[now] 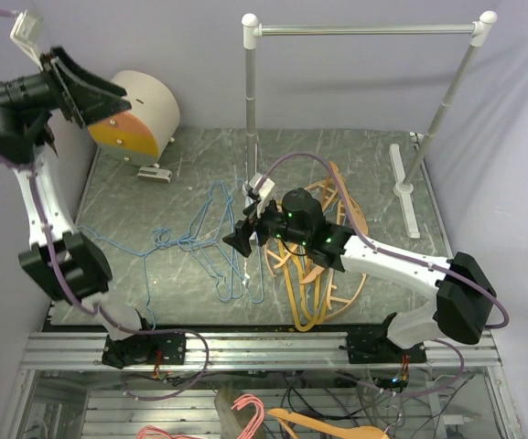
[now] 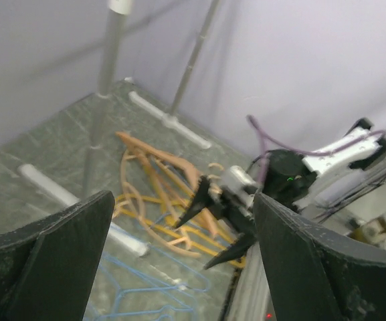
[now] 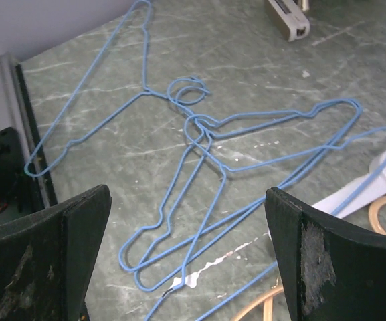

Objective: Organize the hangers
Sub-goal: Pick up the hanger at the center of the board.

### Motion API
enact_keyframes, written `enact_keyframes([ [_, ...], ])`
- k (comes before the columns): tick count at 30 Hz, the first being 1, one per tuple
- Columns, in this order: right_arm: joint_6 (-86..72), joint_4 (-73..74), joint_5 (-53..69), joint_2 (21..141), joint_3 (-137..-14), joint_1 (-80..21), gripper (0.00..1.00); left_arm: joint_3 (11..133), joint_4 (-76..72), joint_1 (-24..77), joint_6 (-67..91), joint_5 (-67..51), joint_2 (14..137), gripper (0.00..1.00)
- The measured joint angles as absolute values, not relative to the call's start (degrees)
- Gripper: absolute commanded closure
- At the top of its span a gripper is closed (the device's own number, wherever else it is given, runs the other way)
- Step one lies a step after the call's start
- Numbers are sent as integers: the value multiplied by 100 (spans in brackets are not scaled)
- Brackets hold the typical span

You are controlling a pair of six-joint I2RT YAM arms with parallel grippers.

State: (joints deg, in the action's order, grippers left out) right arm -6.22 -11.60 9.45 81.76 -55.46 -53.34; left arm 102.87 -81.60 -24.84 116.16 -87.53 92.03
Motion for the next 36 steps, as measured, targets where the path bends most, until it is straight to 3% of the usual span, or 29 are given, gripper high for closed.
enact_keyframes([
  [4,-613,-1186,1293,8114,-5546,-5332,0,12355,-7747,-2652,11611,-8888,10252,3],
  [7,-615,-1181,1472,8154,-5572,-5339,0,13858,-4989,-3354,9185,-8549,9994,3],
  [9,-615,-1166,1531,8241,-5688,-5354,0,13867,-3887,-3642,7865,-8134,9137,3],
  [12,-615,-1212,1573,8311,-5854,-5395,0,12947,-3621,-3592,6484,-7832,7397,3],
  [16,-620,-1286,1566,8302,-5876,-5437,0,14123,-3518,-3553,5505,-7067,6722,33],
  [17,-620,-1293,1562,8296,-5874,-5441,0,14344,-3500,-3559,5363,-6904,6718,31],
  [19,-622,-1295,1535,8232,-5835,-5448,0,14459,-3269,-3675,4915,-6436,6733,16],
  [22,-637,-1350,1459,8009,-5671,-5450,0,13585,-2998,-4209,4185,-5767,6571,1],
  [24,-642,-1358,1431,7852,-5555,-5450,0,12947,-2477,-4735,3736,-5360,6469,1],
  [28,-679,-1431,1304,7603,-5336,-5450,0,13233,-742,-6005,2904,-4908,6914,1],
  [36,-794,-1743,1203,7373,-5043,-5452,0,11469,2064,-6361,755,-3785,6423,5],
])
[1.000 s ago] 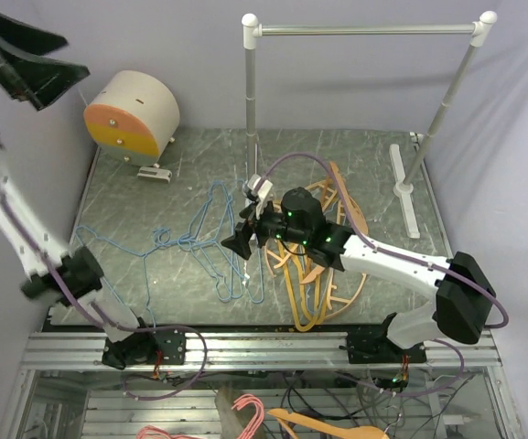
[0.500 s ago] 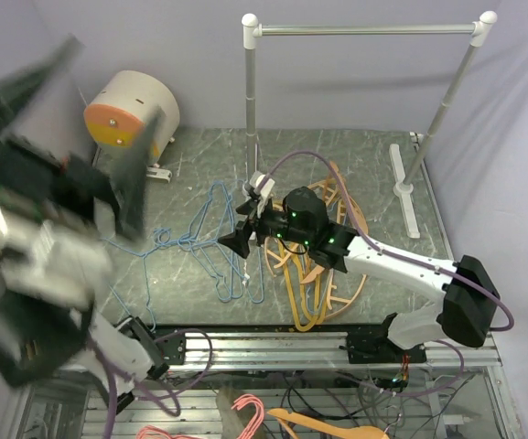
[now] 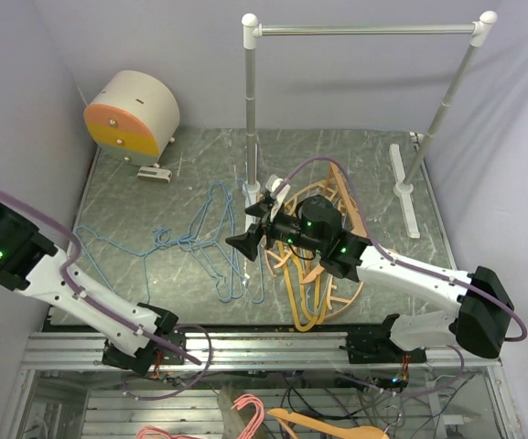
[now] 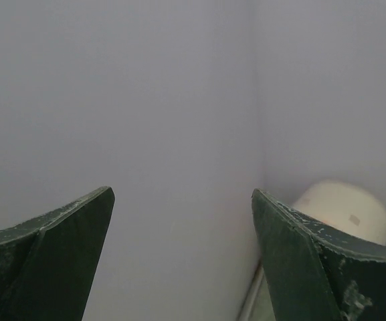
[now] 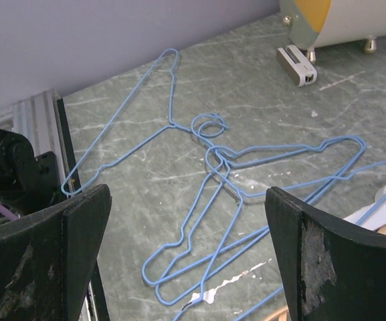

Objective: Organize the hangers
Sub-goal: Pick up the hanger at the center of the board.

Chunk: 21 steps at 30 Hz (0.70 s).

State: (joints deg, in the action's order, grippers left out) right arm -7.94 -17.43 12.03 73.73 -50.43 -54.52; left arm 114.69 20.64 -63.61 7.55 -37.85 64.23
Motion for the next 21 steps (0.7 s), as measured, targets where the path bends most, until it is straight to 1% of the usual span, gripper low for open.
enact_keyframes([
  [4,-913,-1940,1179,7432,-5039,-5463,0,10750,2790,-6305,75,-3380,6357,5],
  [7,-1133,-2239,1037,7511,-4978,-5478,0,10230,3194,-5983,-373,-2827,6392,6],
  [9,-1428,-2670,943,7612,-4856,-5498,0,9935,3317,-5443,-674,-2276,6423,6],
  [11,-1848,-3435,851,7854,-4692,-5581,0,9531,3330,-4615,-954,-1605,6390,6],
  [14,-2080,-4668,545,8530,-4652,-6073,0,9190,3426,-3597,-1197,-816,6388,6],
  [15,-1981,-4939,342,8807,-4746,-6388,0,9168,3459,-3479,-1229,-624,6410,6],
  [18,-1597,-5481,-130,9432,-5033,-7223,0,9172,3446,-2637,-1278,43,6469,6],
  [21,-1221,-5671,-561,9496,-5057,-7524,0,9201,3297,-1487,-1393,1009,6602,2],
])
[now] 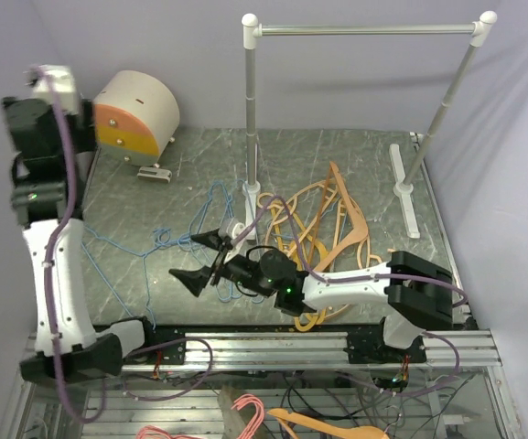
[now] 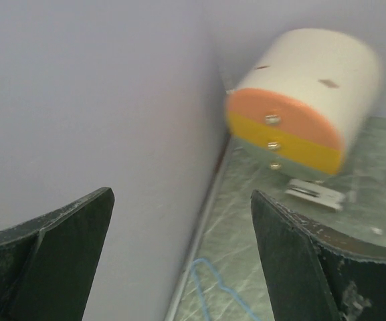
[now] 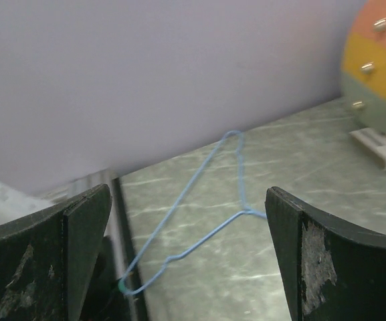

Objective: Organize the hangers
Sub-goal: Pick up the hanger at the center of the board.

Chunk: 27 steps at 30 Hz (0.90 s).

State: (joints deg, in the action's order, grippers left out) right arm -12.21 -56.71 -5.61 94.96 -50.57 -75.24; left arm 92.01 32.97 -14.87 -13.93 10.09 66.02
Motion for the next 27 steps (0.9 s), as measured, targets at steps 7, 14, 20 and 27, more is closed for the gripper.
enact_keyframes([
  [7,-440,-4672,-1500,8597,-5140,-7306,0,8451,2486,1356,-1946,2849,7382,1],
  [14,-384,-3085,-1022,7867,-5129,-6947,0,7784,2845,1511,-1286,2014,7223,1],
  [20,-423,-1852,-309,8490,-5262,-6512,13,7795,3395,1511,-1216,808,6541,1],
  [27,-703,-860,-32,10348,-6407,-5975,33,6801,4005,1048,-1461,-812,6200,1],
])
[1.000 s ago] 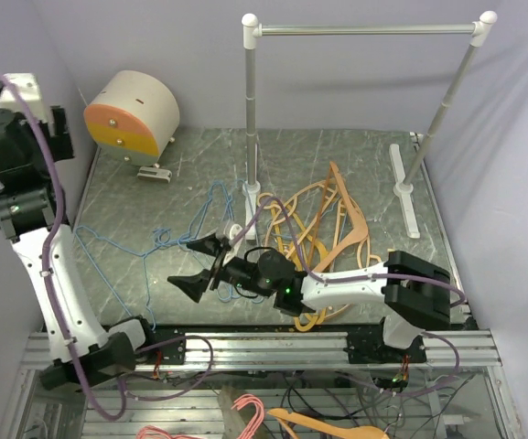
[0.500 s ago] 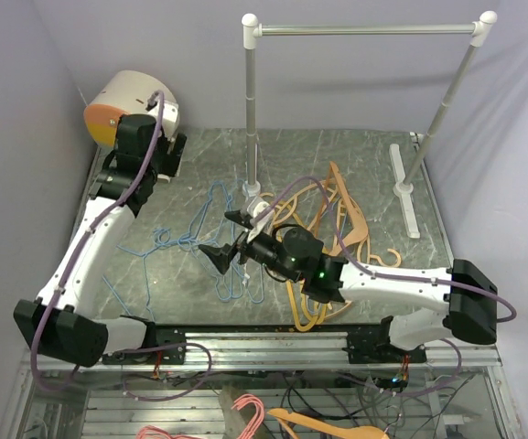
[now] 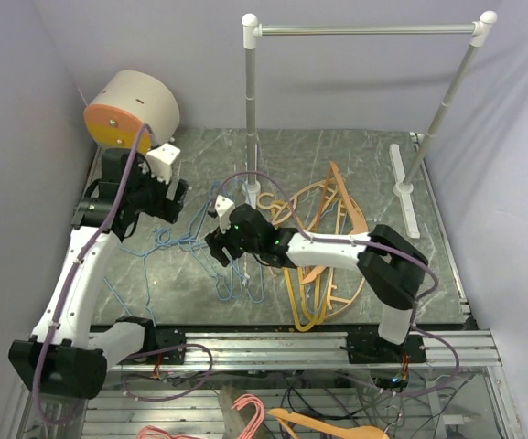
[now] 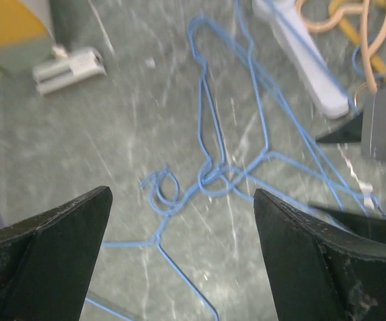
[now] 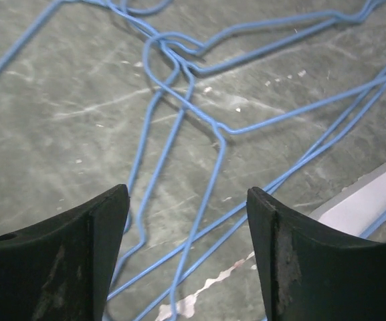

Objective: Organize the hangers
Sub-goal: Pick up the hanger at the center of the board.

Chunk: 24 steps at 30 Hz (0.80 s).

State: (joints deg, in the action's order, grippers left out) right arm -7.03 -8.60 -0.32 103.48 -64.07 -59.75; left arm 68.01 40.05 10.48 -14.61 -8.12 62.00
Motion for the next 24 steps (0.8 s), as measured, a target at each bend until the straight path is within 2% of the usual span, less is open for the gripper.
enact_keyframes([
  [7,-753,-390,110,11251,-7229,-5813,45,6604,4600,-375,-1638,-2340,6582,1],
  [12,-770,-244,231,11467,-7295,-5817,47,6606,4705,-408,-1693,-2888,6536,1],
  [19,-770,-187,231,11710,-7269,-5804,50,6606,4768,-408,-1712,-3028,6530,1],
  [21,-768,-187,215,11710,-7262,-5804,57,6606,4766,-408,-1708,-3028,6530,1],
  [24,-751,-198,202,11710,-7247,-5800,76,6606,4764,-408,-1706,-3024,6530,1],
])
